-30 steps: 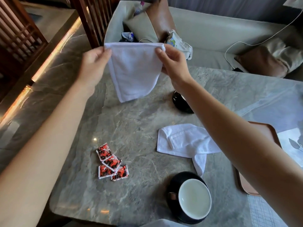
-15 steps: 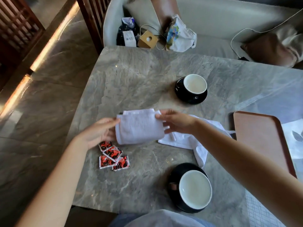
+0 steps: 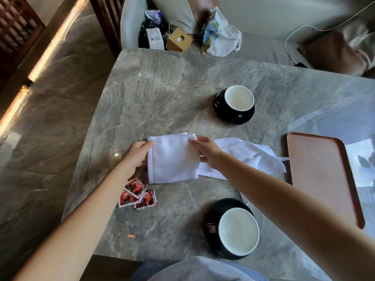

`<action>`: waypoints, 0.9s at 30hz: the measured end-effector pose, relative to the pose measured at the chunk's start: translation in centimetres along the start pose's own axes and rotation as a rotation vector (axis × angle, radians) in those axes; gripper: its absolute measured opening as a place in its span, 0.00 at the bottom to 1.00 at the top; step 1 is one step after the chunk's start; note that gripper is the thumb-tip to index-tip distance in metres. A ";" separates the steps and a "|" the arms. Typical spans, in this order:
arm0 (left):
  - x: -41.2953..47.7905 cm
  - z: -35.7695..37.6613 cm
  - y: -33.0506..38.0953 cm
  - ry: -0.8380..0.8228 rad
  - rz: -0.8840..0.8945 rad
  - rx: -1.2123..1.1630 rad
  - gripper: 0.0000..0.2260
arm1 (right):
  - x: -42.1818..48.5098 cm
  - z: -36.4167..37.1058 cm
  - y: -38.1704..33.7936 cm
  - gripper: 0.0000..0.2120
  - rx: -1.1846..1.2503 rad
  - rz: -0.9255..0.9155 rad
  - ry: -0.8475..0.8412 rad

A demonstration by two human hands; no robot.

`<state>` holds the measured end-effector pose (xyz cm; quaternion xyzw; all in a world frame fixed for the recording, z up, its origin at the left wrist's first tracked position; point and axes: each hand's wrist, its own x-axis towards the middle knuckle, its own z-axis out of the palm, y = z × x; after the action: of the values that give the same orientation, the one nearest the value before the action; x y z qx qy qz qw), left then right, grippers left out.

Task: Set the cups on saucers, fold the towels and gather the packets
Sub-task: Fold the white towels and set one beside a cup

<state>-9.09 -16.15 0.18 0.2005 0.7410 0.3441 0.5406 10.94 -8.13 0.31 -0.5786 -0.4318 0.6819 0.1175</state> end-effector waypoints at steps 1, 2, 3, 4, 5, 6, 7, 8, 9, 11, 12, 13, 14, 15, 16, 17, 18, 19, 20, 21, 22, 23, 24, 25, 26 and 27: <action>0.7 0.4 0.1 0.031 0.006 -0.009 0.09 | 0.6 0.5 -0.1 0.07 0.006 0.005 0.056; 1.4 0.8 0.0 0.056 0.011 -0.017 0.10 | 1.2 0.9 -0.2 0.07 0.000 0.012 0.105; 1.9 1.1 -0.1 0.084 0.014 -0.021 0.11 | 1.8 1.2 -0.1 0.08 -0.017 0.018 0.144; 2.3 1.4 -0.3 0.115 0.024 -0.029 0.10 | 2.3 1.5 -0.1 0.07 -0.030 0.021 0.174; 2.6 1.5 -0.4 0.149 0.037 -0.037 0.09 | 2.7 1.7 -0.1 0.06 -0.035 0.022 0.196; 2.9 1.6 -0.6 0.181 0.053 -0.040 0.10 | 3.0 1.9 -0.1 0.04 -0.038 0.024 0.213; 3.1 1.7 -0.8 0.208 0.065 -0.029 0.13 | 3.3 2.0 -0.1 0.04 -0.050 0.020 0.230; 3.3 1.7 -1.1 0.221 0.072 -0.018 0.14 | 3.5 2.0 -0.1 0.04 -0.074 0.010 0.247; 3.5 1.6 -1.3 0.225 0.071 -0.008 0.14 | 3.7 2.1 0.0 0.04 -0.104 -0.005 0.263; 3.7 1.5 -1.7 0.227 0.073 0.003 0.11 | 3.9 2.3 0.2 0.04 -0.135 -0.032 0.299; 3.9 1.4 -1.7 0.230 0.080 0.011 0.10 | 4.0 2.4 0.3 0.03 -0.136 -0.038 0.316; 4.0 1.4 -1.8 0.233 0.087 0.020 0.10 | 4.1 2.5 0.4 0.02 -0.132 -0.044 0.331; 4.2 1.4 -1.9 0.234 0.102 0.028 0.11 | 4.2 2.6 0.5 0.02 -0.130 -0.049 0.343; 4.3 1.4 -1.9 0.235 0.122 0.044 0.15 | 4.2 2.7 0.6 0.03 -0.134 -0.054 0.352; 4.3 1.4 -2.0 0.238 0.145 0.064 0.17 | 4.3 2.8 0.7 0.05 -0.140 -0.059 0.360; 4.2 1.4 -2.1 0.240 0.156 0.077 0.19 | 4.3 2.8 0.8 0.06 -0.141 -0.062 0.366; 4.2 1.4 -2.2 0.247 0.160 0.078 0.19 | 4.2 2.9 0.8 0.07 -0.134 -0.065 0.369; 4.1 1.3 -2.1 0.259 0.151 0.082 0.18 | 4.0 2.9 0.9 0.09 -0.122 -0.069 0.366; 3.9 1.3 -2.0 0.269 0.132 0.081 0.15 | 3.7 2.9 1.0 0.11 -0.120 -0.085 0.360; 3.6 1.3 -1.9 0.270 0.103 0.081 0.10 | 3.3 3.0 1.1 0.13 -0.156 -0.134 0.359; 3.1 1.3 -1.9 0.285 0.090 0.116 0.06 | 2.9 3.1 1.2 0.14 -0.241 -0.223 0.366; 2.5 1.3 -2.1 0.347 0.121 0.223 0.09 | 2.4 3.3 1.5 0.14 -0.361 -0.350 0.381; 1.9 1.5 -2.5 0.424 0.209 0.377 0.14 | 1.9 3.5 1.7 0.14 -0.502 -0.494 0.389; 1.1 1.9 -2.9 0.477 0.345 0.533 0.17 | 1.4 4.0 2.0 0.15 -0.666 -0.627 0.374; 0.5 2.5 -3.2 0.467 0.483 0.680 0.20 | 1.1 4.5 2.3 0.18 -0.843 -0.720 0.329; 0.0 3.2 -3.5 0.396 0.570 0.830 0.23 | 1.1 5.0 2.7 0.21 -1.014 -0.764 0.259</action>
<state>-5.78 -17.59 -2.89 0.5216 0.8187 0.1864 0.1512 7.10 -11.24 -2.59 -0.4453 -0.8581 0.2281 0.1152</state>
